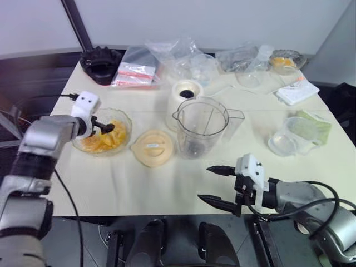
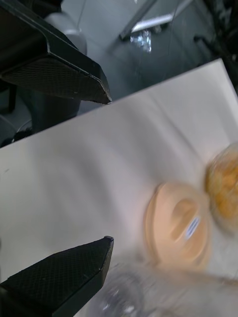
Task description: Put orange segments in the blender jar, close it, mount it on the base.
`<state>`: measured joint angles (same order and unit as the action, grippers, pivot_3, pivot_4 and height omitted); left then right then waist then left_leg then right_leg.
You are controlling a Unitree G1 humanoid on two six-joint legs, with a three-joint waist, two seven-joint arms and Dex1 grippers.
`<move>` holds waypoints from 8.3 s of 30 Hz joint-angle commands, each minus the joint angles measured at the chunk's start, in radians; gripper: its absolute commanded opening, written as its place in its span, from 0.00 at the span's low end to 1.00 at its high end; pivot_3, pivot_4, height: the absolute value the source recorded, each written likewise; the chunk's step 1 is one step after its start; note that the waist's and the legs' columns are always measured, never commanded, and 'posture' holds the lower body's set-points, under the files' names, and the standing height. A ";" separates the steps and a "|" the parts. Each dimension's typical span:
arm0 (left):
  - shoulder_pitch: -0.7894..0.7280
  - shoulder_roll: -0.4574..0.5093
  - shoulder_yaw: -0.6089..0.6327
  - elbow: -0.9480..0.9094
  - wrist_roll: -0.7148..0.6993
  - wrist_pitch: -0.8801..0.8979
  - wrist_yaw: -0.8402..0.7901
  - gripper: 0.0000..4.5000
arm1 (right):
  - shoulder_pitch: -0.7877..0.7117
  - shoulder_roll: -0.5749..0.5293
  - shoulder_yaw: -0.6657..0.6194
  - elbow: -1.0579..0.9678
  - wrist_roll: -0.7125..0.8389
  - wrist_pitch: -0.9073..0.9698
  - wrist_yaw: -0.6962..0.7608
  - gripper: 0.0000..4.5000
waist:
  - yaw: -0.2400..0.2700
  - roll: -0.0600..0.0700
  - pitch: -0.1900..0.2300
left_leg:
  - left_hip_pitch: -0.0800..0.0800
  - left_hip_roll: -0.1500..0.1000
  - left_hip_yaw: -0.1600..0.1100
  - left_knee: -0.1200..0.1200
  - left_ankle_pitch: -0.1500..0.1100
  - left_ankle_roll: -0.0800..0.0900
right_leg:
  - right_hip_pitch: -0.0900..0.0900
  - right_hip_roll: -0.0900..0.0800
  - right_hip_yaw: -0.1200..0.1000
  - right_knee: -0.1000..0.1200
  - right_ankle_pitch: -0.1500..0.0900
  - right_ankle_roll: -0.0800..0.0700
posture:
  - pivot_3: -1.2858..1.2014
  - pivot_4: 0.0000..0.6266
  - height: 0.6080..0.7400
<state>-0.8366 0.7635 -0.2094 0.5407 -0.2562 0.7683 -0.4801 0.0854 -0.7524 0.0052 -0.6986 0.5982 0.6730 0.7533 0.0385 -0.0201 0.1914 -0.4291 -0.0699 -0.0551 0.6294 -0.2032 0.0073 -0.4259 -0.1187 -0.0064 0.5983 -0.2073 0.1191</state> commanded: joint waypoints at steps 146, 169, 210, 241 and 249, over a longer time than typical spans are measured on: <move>-0.178 -0.230 0.214 0.298 0.278 0.085 0.121 0.85 | -0.137 -0.023 -0.069 -0.005 0.051 0.083 -0.083 1.00 | 0.001 -0.007 -0.001 | 0.000 -0.001 -0.001 0.007 0.001 0.000 | 0.003 0.000 0.001 0.003 0.008 0.011 | 0.52 0.24 1.00; -0.252 -0.318 0.240 0.702 0.310 -0.289 0.251 0.85 | -0.044 -0.014 -0.109 -0.044 0.041 0.056 -0.110 1.00 | 0.002 -0.007 -0.001 | 0.000 -0.001 -0.001 0.009 0.000 0.000 | 0.003 0.000 0.001 0.004 0.009 0.012 | 0.52 0.24 1.00; 0.125 -0.134 0.305 -0.654 0.135 0.599 0.090 0.01 | -0.073 -0.045 -0.140 0.050 0.016 0.027 -0.025 1.00 | -0.002 -0.006 -0.001 | 0.001 0.000 -0.001 0.010 -0.001 -0.002 | 0.002 0.001 0.001 0.006 0.008 0.010 | 0.52 0.24 1.00; -0.349 0.056 0.259 -0.031 -0.118 -0.082 -0.740 0.01 | -0.075 -0.115 -0.486 -0.105 0.347 0.182 -0.185 1.00 | 0.002 -0.006 -0.001 | -0.002 0.000 0.000 0.004 0.001 0.001 | 0.001 -0.001 0.001 -0.003 0.007 0.006 | 0.52 0.24 1.00; -0.452 -0.111 0.191 -0.144 -0.179 -0.036 -0.818 0.01 | -0.025 -0.124 -0.533 -0.137 0.364 0.174 -0.225 1.00 | -0.005 -0.006 -0.001 | -0.003 0.001 0.000 0.004 0.001 0.002 | 0.000 0.000 0.001 -0.002 0.007 0.007 | 0.52 0.24 1.00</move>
<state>-1.2583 0.6594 -0.0183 0.4441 -0.4096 0.7234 -1.2798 0.0615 -0.8740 -0.4905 -0.8032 0.9458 0.8662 0.5353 0.0335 -0.0260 0.1907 -0.4321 -0.0690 -0.0550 0.6334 -0.2023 0.0092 -0.4258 -0.1187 -0.0051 0.5963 -0.2001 0.1259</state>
